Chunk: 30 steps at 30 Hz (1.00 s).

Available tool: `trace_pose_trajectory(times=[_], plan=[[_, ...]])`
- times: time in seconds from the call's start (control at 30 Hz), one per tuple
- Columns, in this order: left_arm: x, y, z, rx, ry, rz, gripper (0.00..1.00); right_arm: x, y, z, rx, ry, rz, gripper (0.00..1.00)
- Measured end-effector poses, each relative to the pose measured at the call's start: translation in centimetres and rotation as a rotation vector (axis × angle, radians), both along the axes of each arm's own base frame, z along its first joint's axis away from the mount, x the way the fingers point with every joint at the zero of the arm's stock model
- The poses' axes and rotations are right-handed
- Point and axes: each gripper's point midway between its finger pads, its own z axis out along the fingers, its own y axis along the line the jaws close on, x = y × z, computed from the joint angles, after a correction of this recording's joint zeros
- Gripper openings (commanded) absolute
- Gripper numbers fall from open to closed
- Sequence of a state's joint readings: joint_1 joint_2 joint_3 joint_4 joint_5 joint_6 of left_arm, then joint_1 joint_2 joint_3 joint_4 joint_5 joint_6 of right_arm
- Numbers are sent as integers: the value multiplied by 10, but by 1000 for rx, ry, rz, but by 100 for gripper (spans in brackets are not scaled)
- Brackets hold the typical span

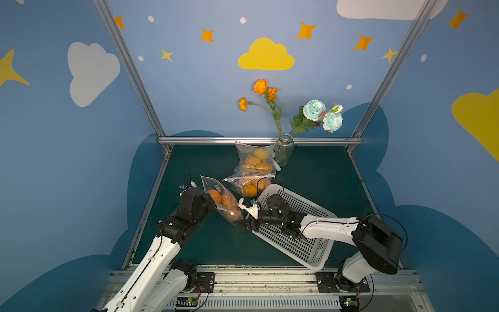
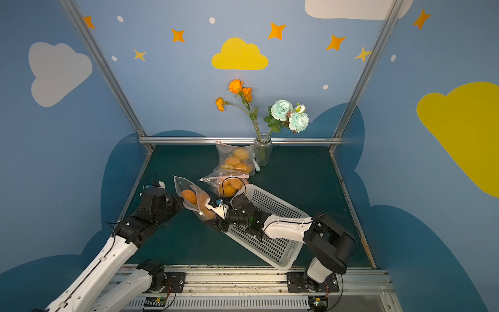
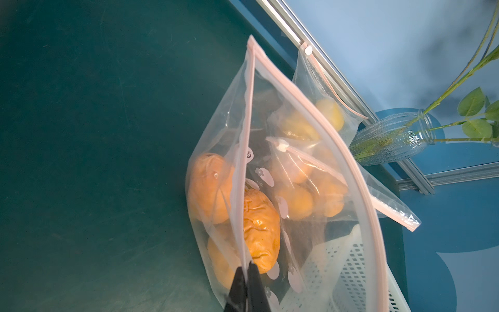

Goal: Put the potatoes into a zipper bag and zip it
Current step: Zip the zipper on the zipper food storage bag.

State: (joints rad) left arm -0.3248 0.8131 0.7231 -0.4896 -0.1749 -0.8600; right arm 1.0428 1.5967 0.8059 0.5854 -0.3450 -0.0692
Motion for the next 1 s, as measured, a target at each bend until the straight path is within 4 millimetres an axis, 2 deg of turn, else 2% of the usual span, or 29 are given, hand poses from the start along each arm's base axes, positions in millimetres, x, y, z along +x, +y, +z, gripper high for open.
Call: trace_pose_trajectory(times=[0.23,0.57,0.8,1.0], plan=[[-1,1,-5,0,12,1,3,12,3,5,33,-27,-64,53],[-1,0,-6,-6,17,-3,3,19,13,-5,48,-18,-94,46],[-1,1,-7,-8,20,0,3,17,18,12,118,-47,-85,48],[0,2,-7,-8,21,1,3,15,19,19,148,-68,-90,36]])
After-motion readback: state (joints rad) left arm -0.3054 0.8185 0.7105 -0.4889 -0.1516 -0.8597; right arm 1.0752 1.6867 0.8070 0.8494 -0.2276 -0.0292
